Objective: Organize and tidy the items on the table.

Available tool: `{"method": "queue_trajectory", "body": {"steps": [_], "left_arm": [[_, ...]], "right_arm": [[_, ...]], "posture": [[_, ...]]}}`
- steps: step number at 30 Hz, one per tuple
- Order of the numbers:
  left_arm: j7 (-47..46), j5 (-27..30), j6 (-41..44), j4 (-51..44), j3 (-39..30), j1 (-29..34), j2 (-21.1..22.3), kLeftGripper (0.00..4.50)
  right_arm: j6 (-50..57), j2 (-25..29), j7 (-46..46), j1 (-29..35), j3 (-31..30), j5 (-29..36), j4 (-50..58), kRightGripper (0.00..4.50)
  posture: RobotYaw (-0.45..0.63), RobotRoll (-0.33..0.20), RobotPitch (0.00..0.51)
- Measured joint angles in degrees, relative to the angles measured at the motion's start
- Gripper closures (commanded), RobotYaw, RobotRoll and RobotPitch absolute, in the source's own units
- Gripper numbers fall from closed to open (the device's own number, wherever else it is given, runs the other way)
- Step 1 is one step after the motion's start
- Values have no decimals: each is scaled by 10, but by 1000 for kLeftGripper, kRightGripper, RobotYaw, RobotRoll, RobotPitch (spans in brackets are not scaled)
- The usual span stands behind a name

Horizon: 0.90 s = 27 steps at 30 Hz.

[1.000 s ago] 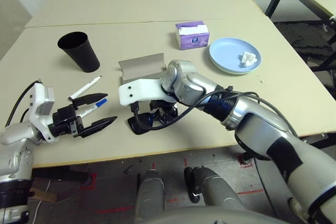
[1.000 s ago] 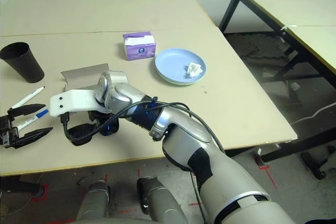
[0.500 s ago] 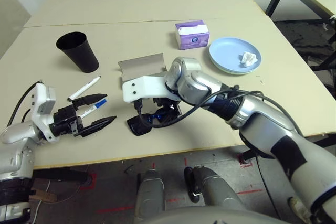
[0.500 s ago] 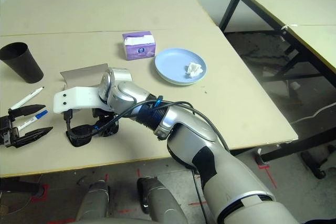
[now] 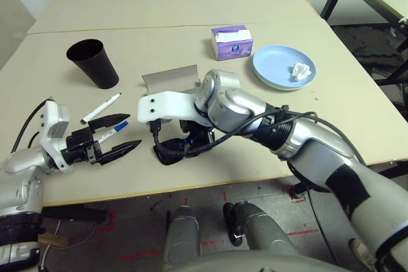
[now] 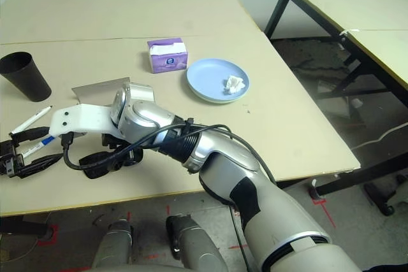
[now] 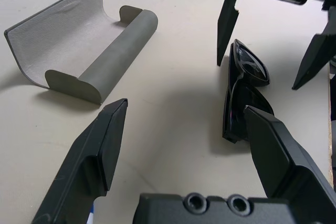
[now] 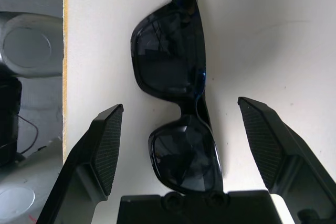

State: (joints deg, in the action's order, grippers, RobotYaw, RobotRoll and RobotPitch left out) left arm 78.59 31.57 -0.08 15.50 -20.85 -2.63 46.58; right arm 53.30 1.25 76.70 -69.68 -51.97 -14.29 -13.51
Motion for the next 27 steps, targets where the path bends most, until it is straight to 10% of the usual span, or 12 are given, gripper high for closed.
{"method": "queue_trajectory", "body": {"steps": [13,27], "left_arm": [[0,0,0,0,0,3,-2,0],[-1,0,0,0,4,1,-5,0]], "right_arm": [[-17,6,-17,1,-9,0,-26,31],[-22,14,-17,2,-21,0,-23,4385]], "posture": [[10,0,165],[11,0,165]]}}
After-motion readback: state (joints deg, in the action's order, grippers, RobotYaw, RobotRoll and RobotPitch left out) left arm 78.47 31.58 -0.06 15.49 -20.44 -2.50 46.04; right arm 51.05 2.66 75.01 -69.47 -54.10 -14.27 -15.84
